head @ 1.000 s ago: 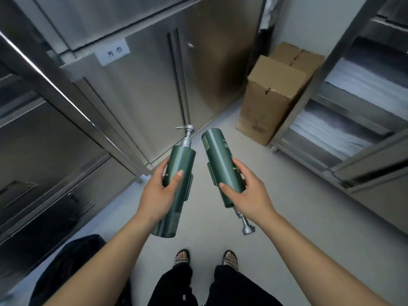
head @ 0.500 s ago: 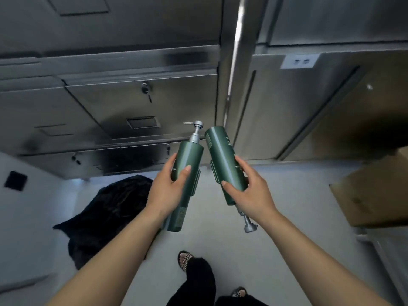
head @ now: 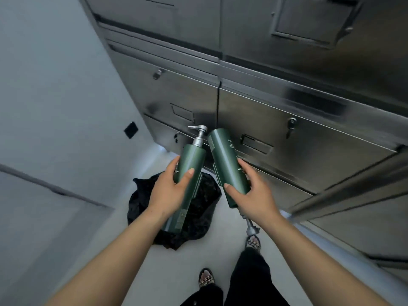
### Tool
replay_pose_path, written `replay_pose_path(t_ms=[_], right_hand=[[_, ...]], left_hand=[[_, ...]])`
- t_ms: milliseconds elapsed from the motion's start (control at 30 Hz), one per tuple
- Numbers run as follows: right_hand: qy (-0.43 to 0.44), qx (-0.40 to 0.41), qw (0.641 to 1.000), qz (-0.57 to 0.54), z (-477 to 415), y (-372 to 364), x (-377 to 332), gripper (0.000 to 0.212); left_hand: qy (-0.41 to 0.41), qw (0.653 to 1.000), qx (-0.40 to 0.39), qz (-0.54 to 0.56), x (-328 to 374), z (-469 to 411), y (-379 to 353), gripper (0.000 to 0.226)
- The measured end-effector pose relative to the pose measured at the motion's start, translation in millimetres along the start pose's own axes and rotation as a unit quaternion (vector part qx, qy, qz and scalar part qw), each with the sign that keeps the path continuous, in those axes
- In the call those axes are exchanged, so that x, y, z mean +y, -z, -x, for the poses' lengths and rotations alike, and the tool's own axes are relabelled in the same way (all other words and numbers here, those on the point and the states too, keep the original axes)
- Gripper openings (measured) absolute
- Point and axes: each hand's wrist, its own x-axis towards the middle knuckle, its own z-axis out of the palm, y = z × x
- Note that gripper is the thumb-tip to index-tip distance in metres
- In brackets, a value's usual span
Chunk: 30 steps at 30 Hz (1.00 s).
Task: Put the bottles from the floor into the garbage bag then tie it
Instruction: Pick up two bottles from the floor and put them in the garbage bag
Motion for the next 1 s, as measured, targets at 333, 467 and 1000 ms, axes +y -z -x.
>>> replay_pose_path(t_ms=[333, 467, 1000], right_hand=[[0.107, -0.211, 0.971, 0.04, -137, -54, -38, 0.072], [0.123, -0.286, 0.948, 0.06, -176, -65, -38, 0.071], [0.11, -0.386, 0.912, 0.088, -231, -189, 103, 0.072]], left_hand=[[0.129, 0.971, 0.195, 0.049, -24, -50, 36, 0.055], [0.184, 0.946, 0.261, 0.059, -28, -59, 26, 0.052], [0.289, 0.908, 0.297, 0.071, -190, -115, -45, 0.055]])
